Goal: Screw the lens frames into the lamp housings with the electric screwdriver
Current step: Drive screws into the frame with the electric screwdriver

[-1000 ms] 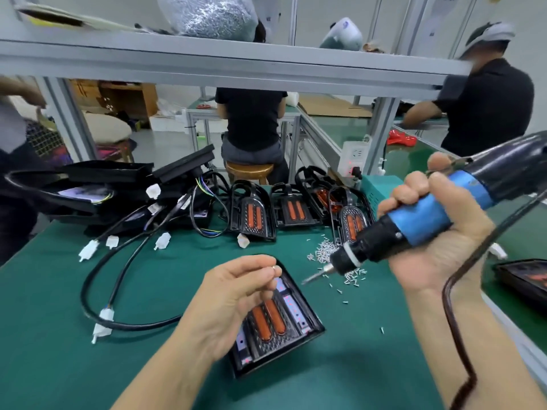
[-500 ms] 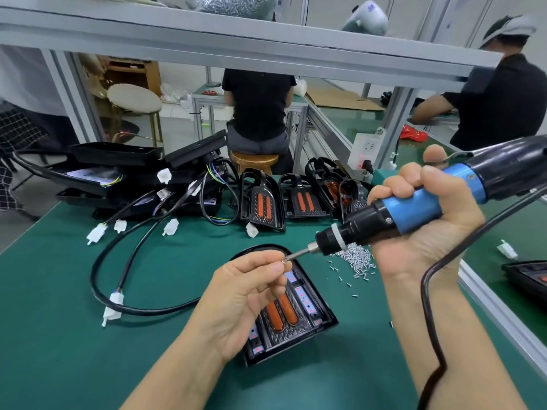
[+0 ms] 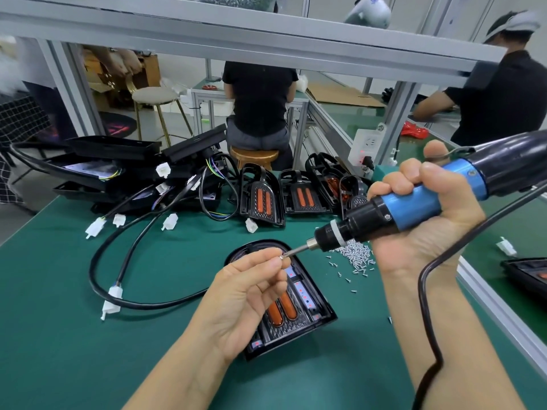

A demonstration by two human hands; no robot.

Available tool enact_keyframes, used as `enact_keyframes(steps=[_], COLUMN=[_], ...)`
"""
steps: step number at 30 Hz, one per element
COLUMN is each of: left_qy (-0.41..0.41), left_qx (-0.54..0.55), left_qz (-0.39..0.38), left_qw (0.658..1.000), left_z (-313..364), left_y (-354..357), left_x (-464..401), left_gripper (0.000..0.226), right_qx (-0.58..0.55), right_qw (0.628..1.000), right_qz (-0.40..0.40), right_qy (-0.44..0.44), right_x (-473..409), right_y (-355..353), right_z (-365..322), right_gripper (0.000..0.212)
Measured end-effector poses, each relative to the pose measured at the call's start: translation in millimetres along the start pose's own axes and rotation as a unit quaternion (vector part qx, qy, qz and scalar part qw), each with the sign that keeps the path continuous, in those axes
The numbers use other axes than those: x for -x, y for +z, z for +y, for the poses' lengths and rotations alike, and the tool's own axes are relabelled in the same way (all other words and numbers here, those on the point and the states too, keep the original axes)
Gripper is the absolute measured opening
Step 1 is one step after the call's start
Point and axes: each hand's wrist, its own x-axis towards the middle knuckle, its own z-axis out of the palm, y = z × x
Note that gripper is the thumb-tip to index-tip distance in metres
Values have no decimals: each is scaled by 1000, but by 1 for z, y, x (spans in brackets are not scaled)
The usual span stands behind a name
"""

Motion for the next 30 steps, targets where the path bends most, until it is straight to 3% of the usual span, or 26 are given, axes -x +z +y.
enact_keyframes(steps=[14, 30], left_qy=[66, 74], left_qx=[-56, -51], left_qz=[7, 20], left_qw=[996, 996], left_z=[-2, -3], left_y=[-1, 1], left_x=[1, 0], left_gripper=[14, 13], right_qx=[17, 22], right_qw=[1000, 1000], right_qz=[-3, -15], right_qy=[-6, -7], right_x=[1, 3], right_y=[1, 7], right_z=[1, 1], right_gripper=[23, 23])
